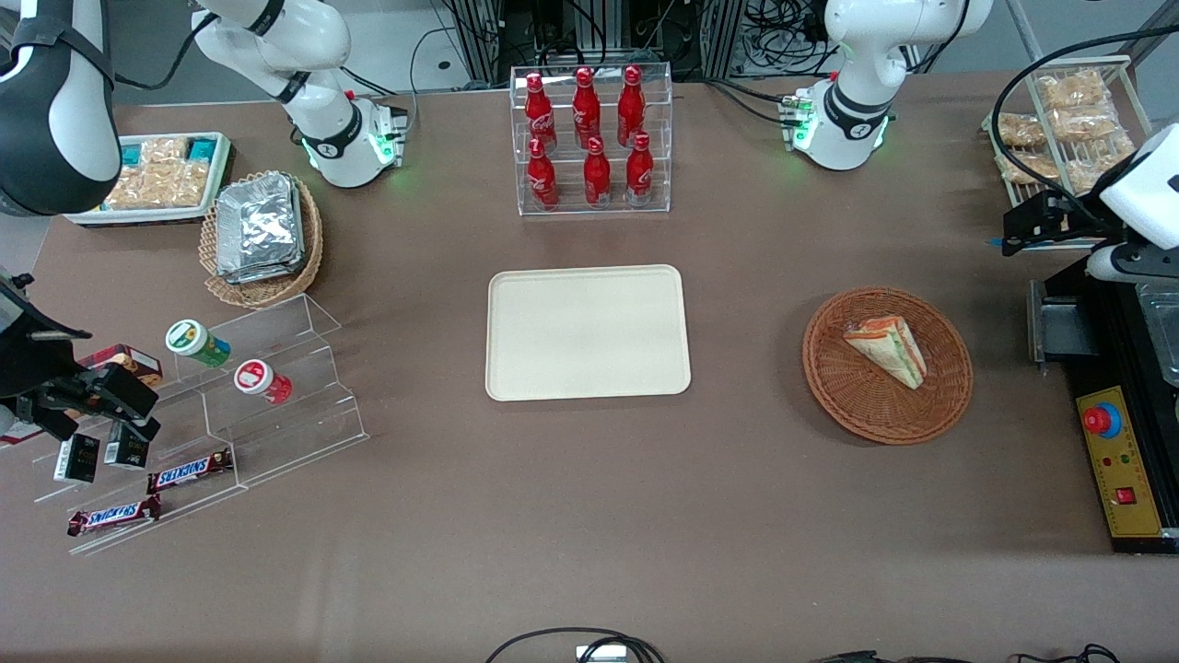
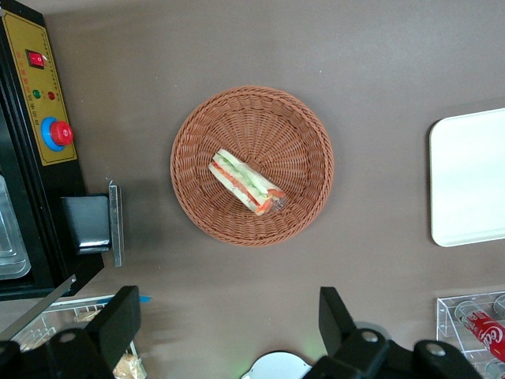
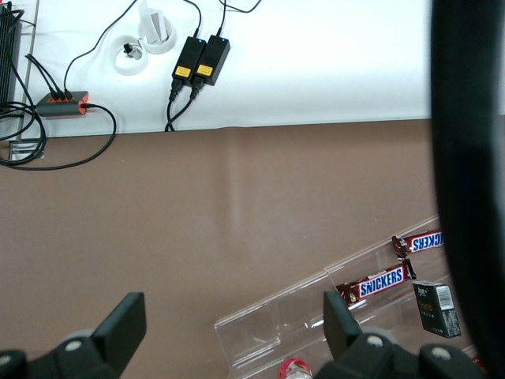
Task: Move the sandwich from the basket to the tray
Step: 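Move the left gripper over the sandwich in the wicker basket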
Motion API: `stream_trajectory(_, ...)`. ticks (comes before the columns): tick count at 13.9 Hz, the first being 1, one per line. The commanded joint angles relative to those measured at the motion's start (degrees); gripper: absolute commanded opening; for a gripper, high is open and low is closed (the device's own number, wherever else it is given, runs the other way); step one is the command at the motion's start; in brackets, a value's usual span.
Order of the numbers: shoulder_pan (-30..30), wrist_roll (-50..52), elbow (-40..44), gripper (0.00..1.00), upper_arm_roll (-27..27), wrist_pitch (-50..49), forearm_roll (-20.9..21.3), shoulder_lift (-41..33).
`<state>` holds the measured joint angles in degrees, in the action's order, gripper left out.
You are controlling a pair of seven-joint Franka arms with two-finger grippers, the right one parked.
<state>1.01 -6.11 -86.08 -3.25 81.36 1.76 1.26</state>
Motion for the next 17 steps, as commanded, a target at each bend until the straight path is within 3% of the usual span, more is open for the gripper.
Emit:
stream_trajectory(1,-0.13,-0.39,0.29,1.00,0.09,0.29,0.97,0.23)
stream_trajectory(7,-0.13,1.61,-2.67,1.00,0.18,3.88,2.28,0.94)
stream_trajectory(17,-0.13,23.14,-31.49,1.00,0.09,30.06,2.29,-4.25)
